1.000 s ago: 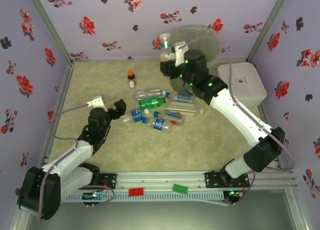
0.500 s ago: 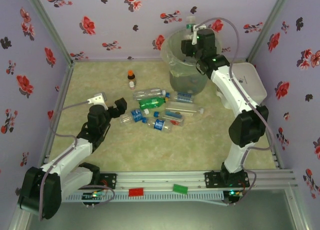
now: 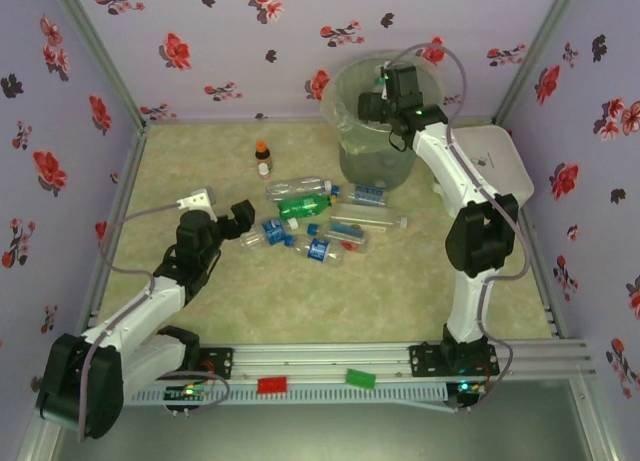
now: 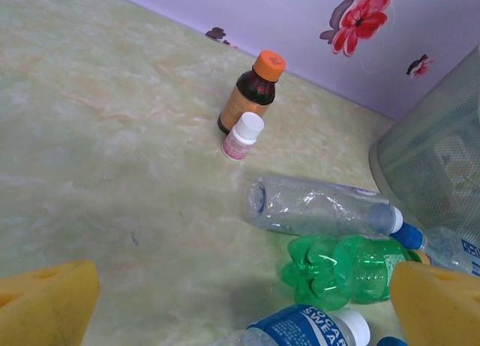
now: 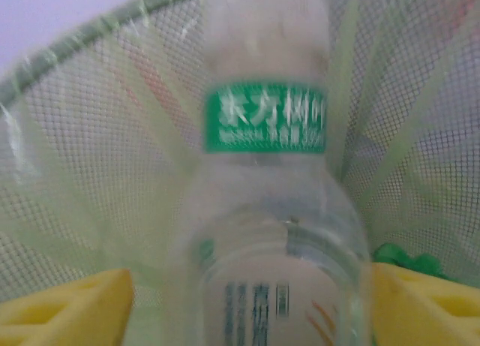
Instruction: Put the plastic bottles in the bin
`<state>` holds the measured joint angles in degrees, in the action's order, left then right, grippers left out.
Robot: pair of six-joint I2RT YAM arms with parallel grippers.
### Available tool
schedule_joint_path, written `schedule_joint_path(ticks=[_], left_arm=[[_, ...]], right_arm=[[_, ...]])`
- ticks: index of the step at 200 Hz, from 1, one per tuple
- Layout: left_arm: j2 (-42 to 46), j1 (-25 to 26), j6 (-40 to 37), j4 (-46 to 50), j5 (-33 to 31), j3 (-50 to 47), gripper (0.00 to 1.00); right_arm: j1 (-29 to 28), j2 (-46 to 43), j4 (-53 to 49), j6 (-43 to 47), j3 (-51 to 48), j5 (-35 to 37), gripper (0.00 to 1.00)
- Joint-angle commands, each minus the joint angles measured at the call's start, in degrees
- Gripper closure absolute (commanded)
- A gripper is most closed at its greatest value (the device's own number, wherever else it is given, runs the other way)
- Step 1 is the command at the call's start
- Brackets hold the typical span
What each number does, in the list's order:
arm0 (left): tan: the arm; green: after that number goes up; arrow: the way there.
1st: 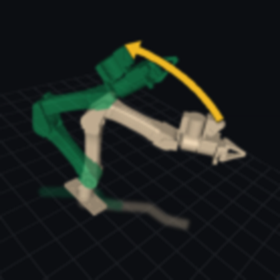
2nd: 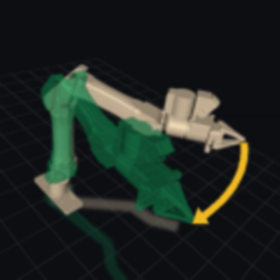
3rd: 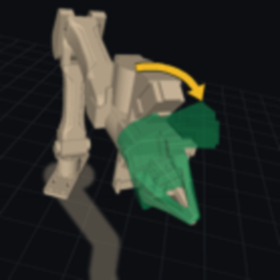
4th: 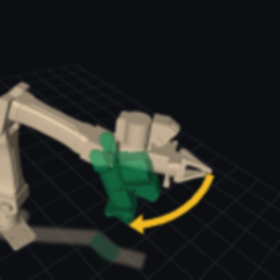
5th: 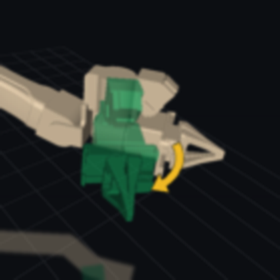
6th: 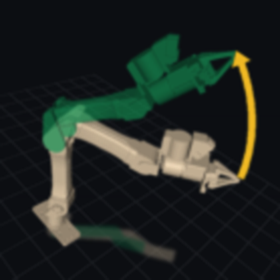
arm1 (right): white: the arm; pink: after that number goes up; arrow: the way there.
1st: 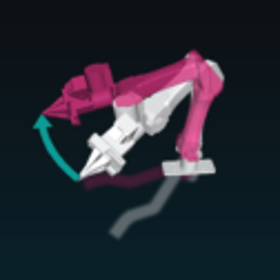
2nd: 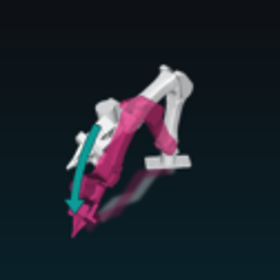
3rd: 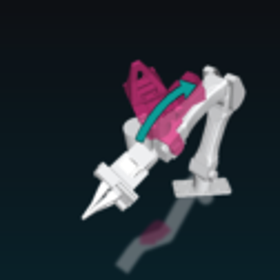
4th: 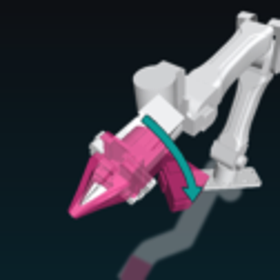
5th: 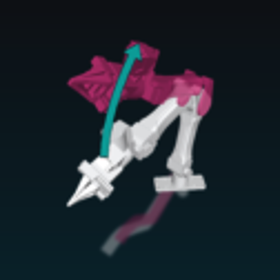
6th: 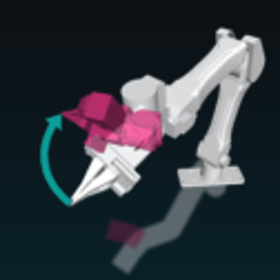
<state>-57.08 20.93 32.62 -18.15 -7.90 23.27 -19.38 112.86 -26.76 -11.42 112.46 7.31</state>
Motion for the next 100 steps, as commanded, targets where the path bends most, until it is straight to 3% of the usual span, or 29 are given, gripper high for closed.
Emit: schedule_joint_path(ticks=[1,10,49,100], left_arm=[[0.3,-0.6,-1.7,1.1,0.7,2.4,0.00],[0.2,-0.7,-2.1,1.6,0.8,2.7,0.00],[-0.1,-0.9,-5.1,3.3,2.1,4.6,0.00],[-4.0,-1.6,-9.5,5.7,8.0,8.6,0.00]], right_arm=[[0.4,-1.6,-0.5,-0.6,4.0,0.9,0.08],[0.4,-2.5,-0.2,-0.6,4.5,0.7,0.01],[0.3,-9.5,0.6,-0.8,1.6,-0.8,0.00],[-0.6,-24.5,10.5,-5.3,-18.9,-8.1,0.00]])
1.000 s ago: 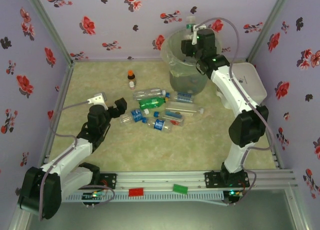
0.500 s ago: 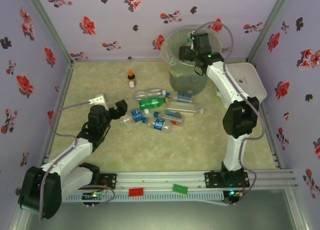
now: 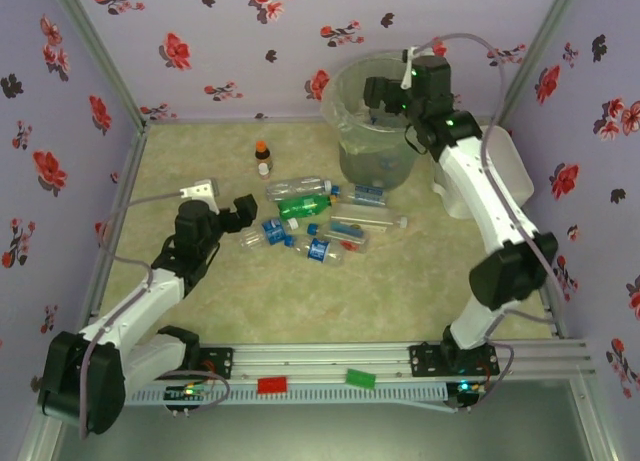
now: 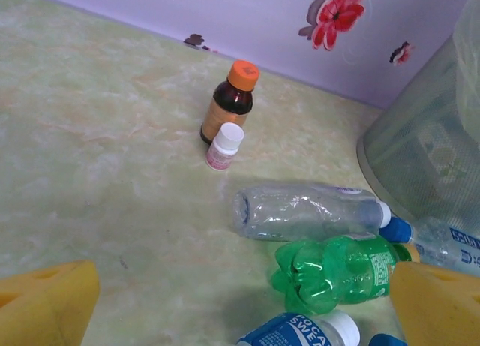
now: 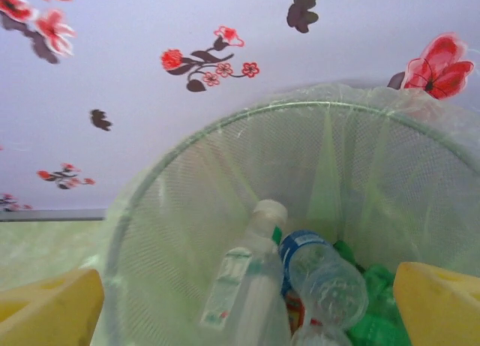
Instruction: Put the plastic bottles in the bin
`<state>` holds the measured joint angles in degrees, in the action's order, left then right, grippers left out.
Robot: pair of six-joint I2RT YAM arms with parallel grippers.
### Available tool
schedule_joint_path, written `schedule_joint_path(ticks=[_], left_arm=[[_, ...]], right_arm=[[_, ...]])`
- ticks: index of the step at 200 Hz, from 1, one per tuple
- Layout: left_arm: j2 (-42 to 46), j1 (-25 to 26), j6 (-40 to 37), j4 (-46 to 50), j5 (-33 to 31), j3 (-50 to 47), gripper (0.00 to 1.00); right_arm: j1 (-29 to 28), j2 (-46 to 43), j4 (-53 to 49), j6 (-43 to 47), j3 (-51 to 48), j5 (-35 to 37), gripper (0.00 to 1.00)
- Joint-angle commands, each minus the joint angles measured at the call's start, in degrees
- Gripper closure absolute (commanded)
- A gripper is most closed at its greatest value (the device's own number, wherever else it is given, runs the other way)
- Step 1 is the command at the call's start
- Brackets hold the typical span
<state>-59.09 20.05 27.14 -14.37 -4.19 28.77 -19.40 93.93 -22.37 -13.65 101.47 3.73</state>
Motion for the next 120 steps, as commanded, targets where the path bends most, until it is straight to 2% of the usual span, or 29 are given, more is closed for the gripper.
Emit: schedule_joint_path(ticks=[1,28,76,100,120], left_arm=[[-2.1,-0.7,-4.0,1.9,4.4,3.2,0.00],[-5.6,-0.8,-5.3,3.1,7.9,5.7,0.00],[-12.4,-0.8,-6.4,6.0,13.7,9.1,0.00],[-15.7,-0.7,-7.0,7.8,15.7,10.8,0.00],[-18.6,-0.8,-7.2,9.7,16.8,12.7,0.00]], right_arm=[[-0.7,-6.0,6.3,-3.3,-8.4,-4.7,0.00],[-3.1,-13.8,11.1,-5.2,-21.1,-6.4,0.00],[-10.4,-25.1,19.1,-10.4,-42.6,-2.4,0.00],[-12.5,-27.9,27.2,-16.1,-52.2,-1.3,0.00],[-13.7,-27.6,32.2,-19.1,-56.4,-0.9,0.01]])
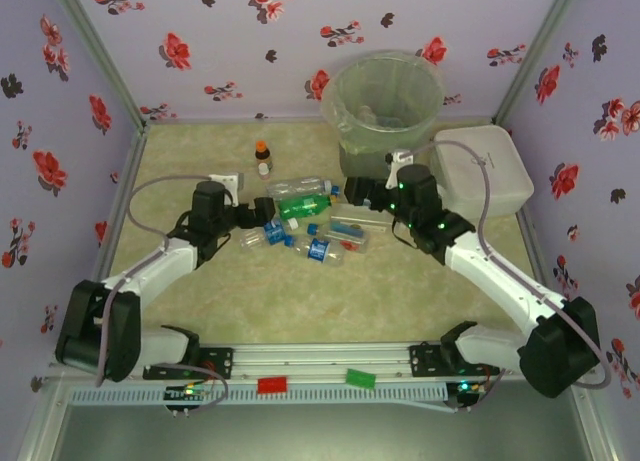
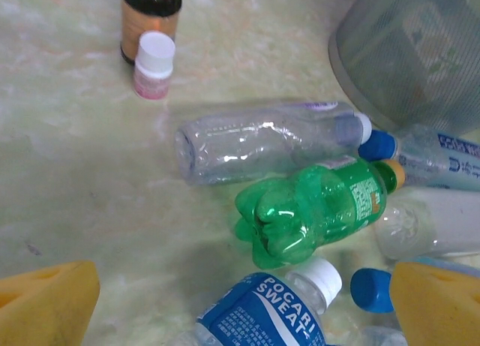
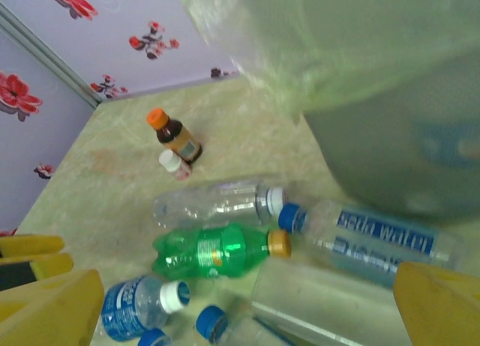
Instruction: Put the plastic bottles in the bin
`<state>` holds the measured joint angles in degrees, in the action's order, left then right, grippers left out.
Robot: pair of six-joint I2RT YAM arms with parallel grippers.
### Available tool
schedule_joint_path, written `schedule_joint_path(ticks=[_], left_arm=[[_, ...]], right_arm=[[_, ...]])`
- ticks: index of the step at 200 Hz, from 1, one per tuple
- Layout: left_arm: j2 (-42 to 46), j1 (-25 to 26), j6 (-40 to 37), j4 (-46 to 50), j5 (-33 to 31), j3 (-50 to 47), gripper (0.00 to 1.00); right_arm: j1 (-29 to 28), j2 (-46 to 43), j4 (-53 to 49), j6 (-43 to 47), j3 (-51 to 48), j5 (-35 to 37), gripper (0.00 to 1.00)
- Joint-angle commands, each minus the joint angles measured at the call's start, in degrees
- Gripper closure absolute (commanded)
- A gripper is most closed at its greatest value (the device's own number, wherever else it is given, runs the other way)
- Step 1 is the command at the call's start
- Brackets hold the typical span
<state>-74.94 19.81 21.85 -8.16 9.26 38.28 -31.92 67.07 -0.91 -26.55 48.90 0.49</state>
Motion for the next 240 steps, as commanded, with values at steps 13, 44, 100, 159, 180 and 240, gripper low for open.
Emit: schedule_joint_path(ticks=[13,44,100,159,180,240], left_arm=[[-4.4,-0.5,-1.6,5.5,4.0,4.6,0.00],[-6.5,0.0,-0.9,8.9,5.5,5.3,0.00],[-5.8,2.3,0.0,14.9,5.7,3.0,0.00],[-4.0,5.6,1.0,18.3,5.6,0.7,0.00],[-4.1,6.7,1.4,19.0,4.6,-0.2,0.01],[-7.0,8.8,0.6,20.4,0.5,0.2,0.09]], right_arm=[[-1.6,0.6,11.8,-6.9,-4.3,2.2,0.00],[-2.3,5.0,11.7,-6.7,-1.8,0.2,0.00],[-3.1,9.4,12.5,-6.3,0.7,-2.6,0.00],[-3.5,10.0,12.3,-6.3,1.0,-2.6,0.00],[-3.5,9.9,12.4,-6.5,0.9,-2.7,0.00],[-3.6,9.5,12.1,-6.4,0.9,-2.8,0.00]])
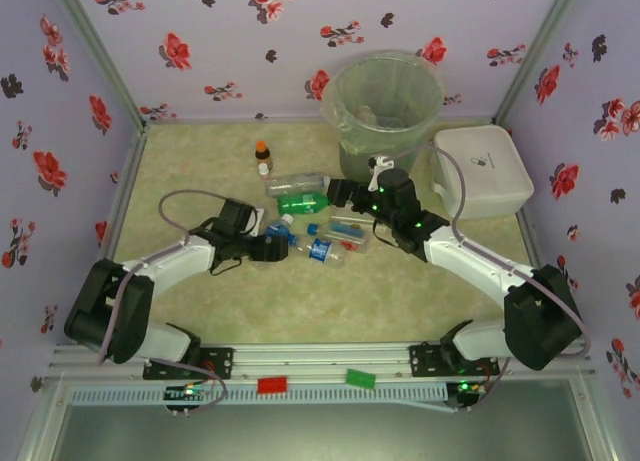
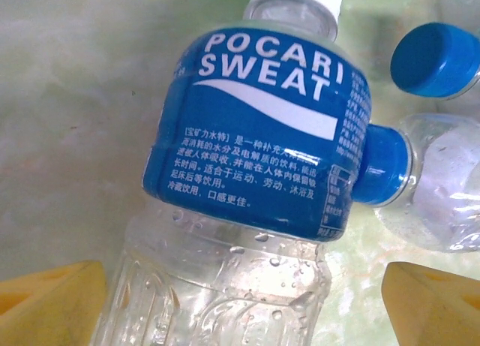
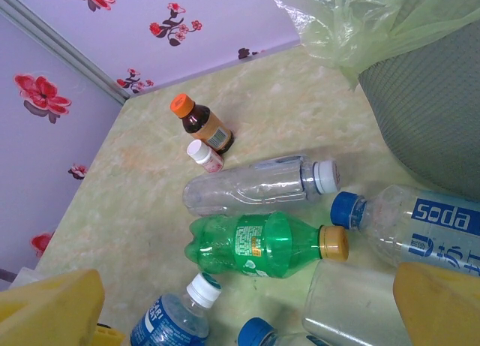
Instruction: Put the plastic bottles in the bin
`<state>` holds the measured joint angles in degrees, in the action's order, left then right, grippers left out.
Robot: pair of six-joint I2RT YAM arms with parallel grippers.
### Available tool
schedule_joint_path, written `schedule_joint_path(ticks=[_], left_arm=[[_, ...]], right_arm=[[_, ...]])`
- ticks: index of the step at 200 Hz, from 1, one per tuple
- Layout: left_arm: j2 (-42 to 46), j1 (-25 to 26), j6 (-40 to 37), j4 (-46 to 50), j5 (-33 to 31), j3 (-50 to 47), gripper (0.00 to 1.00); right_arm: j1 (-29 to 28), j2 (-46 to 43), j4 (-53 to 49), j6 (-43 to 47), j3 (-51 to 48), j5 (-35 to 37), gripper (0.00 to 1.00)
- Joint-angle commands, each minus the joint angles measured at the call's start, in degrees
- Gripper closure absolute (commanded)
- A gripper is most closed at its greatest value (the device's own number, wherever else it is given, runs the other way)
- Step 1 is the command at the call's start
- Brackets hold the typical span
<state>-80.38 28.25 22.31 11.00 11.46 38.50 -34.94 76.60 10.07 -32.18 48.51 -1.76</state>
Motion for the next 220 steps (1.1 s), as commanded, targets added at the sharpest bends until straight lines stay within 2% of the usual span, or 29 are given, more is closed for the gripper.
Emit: schedule_joint_path(ticks=[1,24,58,107,150,169,190,220], left_arm=[[-1.6,0.3,0.1,1.2,-1.8,0.0,0.09],[-3.3,0.4,-0.2,1.5,-2.7,0.5,0.14],[-5.6,0.4,-0.6,2.6,-5.2,1.4,0.16],[-4.3,0.4,-0.7,1.5,-5.5,0.8,0.41],[3.1,0.4,0.8,-0.7,-7.7,-1.5,0.48],[8.8,0.5,2.6,-5.6,-7.3,-3.6,0.48],[15.0,1.4,2.7,-15.3,-5.2,-6.7,0.48],[19.2,2.0,2.3,-27.1,-1.1,-8.0,0.47]], right_arm=[[-0.6,-0.1,1.1,-0.8,1.3,-0.6,0.00],[-0.7,-0.4,1.0,-0.8,1.3,-0.4,0.00],[-0.7,-0.4,1.1,-0.9,1.2,-0.4,0.00],[-0.8,-0.4,1.0,-0.7,1.6,-0.2,0.00],[-1.1,0.8,3.7,-4.4,2.0,-1.6,0.00],[-1.9,2.9,7.9,-7.2,2.4,-4.6,0.00],[-3.3,6.2,13.4,-9.4,3.6,-9.4,0.00],[-5.7,10.3,19.6,-10.2,6.1,-15.6,0.00]])
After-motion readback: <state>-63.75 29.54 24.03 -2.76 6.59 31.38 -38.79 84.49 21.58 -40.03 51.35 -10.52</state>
